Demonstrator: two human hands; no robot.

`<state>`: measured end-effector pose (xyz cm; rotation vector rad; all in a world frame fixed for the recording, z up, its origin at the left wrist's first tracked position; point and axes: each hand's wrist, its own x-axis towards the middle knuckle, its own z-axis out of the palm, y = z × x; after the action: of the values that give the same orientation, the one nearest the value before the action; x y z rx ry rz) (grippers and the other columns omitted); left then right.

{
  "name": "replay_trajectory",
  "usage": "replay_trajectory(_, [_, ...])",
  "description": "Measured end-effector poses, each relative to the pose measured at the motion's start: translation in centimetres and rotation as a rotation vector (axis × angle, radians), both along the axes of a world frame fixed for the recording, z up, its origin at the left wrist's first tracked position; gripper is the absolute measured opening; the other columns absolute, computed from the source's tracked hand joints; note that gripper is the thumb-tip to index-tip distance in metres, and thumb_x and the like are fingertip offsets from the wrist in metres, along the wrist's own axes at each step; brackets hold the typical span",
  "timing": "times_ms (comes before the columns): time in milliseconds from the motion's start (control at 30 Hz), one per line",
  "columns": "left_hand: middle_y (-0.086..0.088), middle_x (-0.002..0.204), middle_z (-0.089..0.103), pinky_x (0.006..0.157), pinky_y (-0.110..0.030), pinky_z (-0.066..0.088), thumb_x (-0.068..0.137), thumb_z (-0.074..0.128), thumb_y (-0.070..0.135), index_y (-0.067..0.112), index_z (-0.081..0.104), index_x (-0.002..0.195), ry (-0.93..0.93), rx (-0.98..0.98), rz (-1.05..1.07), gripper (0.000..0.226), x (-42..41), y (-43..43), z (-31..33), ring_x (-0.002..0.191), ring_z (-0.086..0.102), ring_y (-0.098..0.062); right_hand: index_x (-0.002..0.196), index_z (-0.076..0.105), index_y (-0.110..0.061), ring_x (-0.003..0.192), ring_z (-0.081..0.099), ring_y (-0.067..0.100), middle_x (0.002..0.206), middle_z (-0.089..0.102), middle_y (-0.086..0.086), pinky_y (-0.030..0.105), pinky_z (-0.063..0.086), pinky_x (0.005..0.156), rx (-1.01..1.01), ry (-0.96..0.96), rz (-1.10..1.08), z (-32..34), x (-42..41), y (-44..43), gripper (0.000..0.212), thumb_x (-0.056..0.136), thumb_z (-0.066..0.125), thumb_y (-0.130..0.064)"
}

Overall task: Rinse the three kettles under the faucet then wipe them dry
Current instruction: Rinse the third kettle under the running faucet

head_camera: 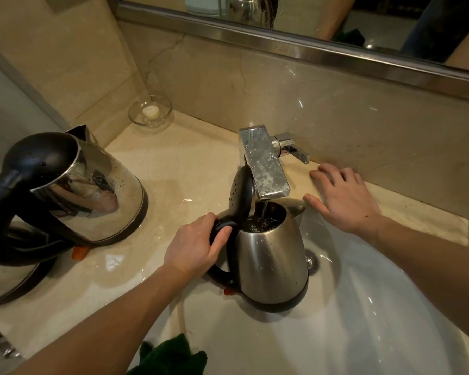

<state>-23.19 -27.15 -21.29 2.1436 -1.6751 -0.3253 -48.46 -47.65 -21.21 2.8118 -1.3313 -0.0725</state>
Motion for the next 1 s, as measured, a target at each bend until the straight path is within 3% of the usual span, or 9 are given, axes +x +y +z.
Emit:
replay_trajectory(700, [0.004, 0.08, 0.059, 0.06, -0.026, 0.045, 0.084, 0.016, 0.067, 0.018, 0.055, 0.1, 0.007, -0.006, 0.002, 0.065, -0.05, 0.05, 0.05, 0.066, 0.054, -0.013, 0.132, 0.044, -0.02, 0.108, 0.045, 0.034, 0.138, 0.044, 0.006, 0.047, 0.04, 0.094, -0.014, 0.0, 0.013, -0.14, -0.06, -0.09, 0.064, 0.093, 0.02, -0.065])
replay_trajectory(1000, [0.004, 0.081, 0.059, 0.063, -0.03, 0.049, 0.084, 0.016, 0.067, 0.018, 0.055, 0.102, -0.001, 0.003, -0.004, 0.066, -0.01, 0.01, -0.07, 0.068, 0.055, -0.012, 0.133, 0.044, -0.02, 0.109, 0.045, 0.035, 0.139, 0.043, 0.006, 0.047, 0.04, 0.093, -0.014, -0.001, 0.011, -0.22, -0.07, -0.15, 0.065, 0.093, 0.019, -0.066])
